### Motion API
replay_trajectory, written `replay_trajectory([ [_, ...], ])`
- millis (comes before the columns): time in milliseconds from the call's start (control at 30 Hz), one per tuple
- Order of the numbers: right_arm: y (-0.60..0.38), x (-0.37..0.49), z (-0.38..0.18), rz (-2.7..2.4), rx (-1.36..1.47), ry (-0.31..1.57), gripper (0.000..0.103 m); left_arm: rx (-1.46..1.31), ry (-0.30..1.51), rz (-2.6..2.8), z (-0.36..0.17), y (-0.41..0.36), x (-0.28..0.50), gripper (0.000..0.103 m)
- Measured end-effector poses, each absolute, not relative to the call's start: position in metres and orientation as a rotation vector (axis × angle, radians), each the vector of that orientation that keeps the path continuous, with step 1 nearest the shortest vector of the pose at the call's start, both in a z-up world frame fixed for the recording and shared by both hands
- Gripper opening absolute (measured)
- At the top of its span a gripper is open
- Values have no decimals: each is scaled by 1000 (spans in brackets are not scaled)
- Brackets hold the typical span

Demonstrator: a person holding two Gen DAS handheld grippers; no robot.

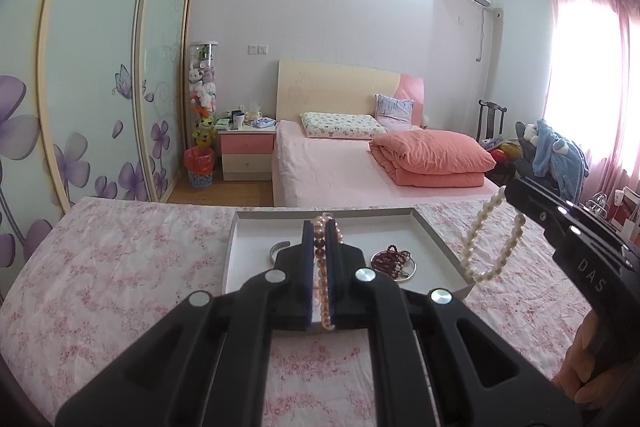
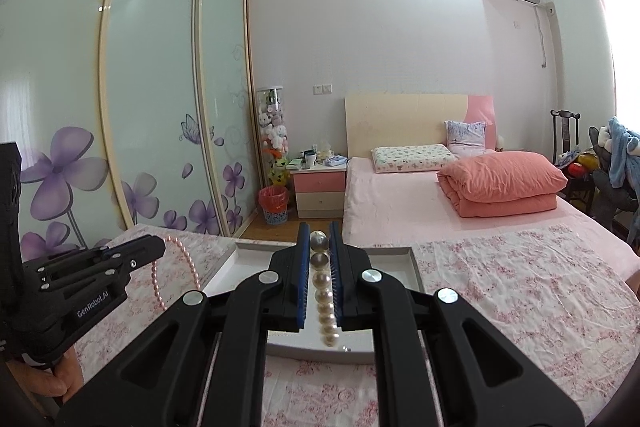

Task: Organize jewelry
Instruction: 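Lift and carry both pearl bracelets over the tray with both tools, then open both tools to release the pearl bracelets into the tray and withdraw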

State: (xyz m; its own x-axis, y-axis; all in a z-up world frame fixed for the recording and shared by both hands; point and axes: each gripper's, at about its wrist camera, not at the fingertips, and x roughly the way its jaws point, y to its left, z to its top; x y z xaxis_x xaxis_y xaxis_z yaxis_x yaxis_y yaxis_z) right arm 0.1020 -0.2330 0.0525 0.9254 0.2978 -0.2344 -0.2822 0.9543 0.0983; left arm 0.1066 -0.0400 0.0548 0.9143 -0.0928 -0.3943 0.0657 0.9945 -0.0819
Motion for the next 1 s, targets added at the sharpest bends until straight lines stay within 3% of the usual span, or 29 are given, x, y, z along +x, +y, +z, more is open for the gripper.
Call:
replay_trajectory([
  [1000,-222,228,2,308,175,434,12,-88,527,-105,1,-38,243,7],
])
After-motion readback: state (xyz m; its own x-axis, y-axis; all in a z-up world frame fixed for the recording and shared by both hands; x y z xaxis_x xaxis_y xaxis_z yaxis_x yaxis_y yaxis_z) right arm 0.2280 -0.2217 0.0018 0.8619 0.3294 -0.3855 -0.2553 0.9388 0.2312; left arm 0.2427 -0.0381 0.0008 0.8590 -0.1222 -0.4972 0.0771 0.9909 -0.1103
